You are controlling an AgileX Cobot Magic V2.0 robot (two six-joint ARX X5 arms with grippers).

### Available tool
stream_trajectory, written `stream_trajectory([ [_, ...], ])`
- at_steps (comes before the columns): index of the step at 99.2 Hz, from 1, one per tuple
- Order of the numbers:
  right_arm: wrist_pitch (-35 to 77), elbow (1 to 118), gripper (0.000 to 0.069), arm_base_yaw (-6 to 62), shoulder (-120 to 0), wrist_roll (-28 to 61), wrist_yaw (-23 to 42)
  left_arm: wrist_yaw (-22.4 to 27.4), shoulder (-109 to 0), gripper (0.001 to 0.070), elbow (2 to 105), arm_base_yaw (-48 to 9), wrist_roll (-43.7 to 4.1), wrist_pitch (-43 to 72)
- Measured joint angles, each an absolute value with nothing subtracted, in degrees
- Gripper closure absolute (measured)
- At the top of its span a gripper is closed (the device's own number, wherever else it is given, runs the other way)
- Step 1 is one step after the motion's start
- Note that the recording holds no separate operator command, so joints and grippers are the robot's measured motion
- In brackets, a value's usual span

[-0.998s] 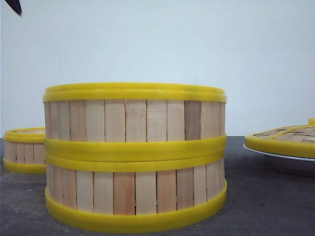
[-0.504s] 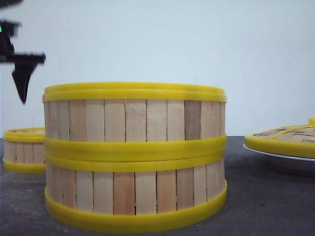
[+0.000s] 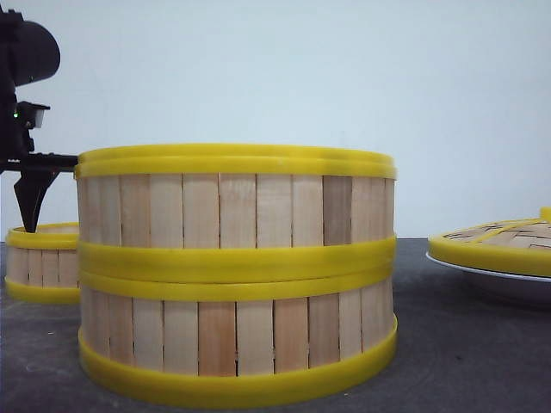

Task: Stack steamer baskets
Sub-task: 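Reach left gripper to rim of the remaining one-bun basket and grasp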

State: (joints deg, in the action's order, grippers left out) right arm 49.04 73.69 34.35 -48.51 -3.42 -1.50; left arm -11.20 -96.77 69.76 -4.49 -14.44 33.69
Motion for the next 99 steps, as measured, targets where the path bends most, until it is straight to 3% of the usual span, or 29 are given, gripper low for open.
stream_trajectory([
  [31, 48.1, 73.7, 0.0320, 34.3, -48.5, -3.4, -1.4, -11.2, -98.4, 0.0412, 69.8, -4.1, -14.4, 32.1],
  [49, 47.0, 73.7, 0.0320, 34.3, -48.5, -3.4, -1.4, -11.2, -98.6, 0.0510, 69.8, -4.0, -15.1, 31.7],
  [77, 46.3, 73.7, 0.0326, 34.3, -48.6, -3.4, -1.4, -11.2, -101.3, 0.0530, 69.9, -4.0, -15.9, 31.7],
  [91, 46.3, 73.7, 0.0351, 34.3, -48.6, -3.4, -1.4, -10.7, -101.4, 0.0651, 69.9, -4.1, -16.0, 31.1],
  [99, 46.3, 73.7, 0.0354, 34.3, -48.6, -3.4, -1.4, -11.1, -101.4, 0.0679, 69.9, -4.1, -16.4, 30.9],
])
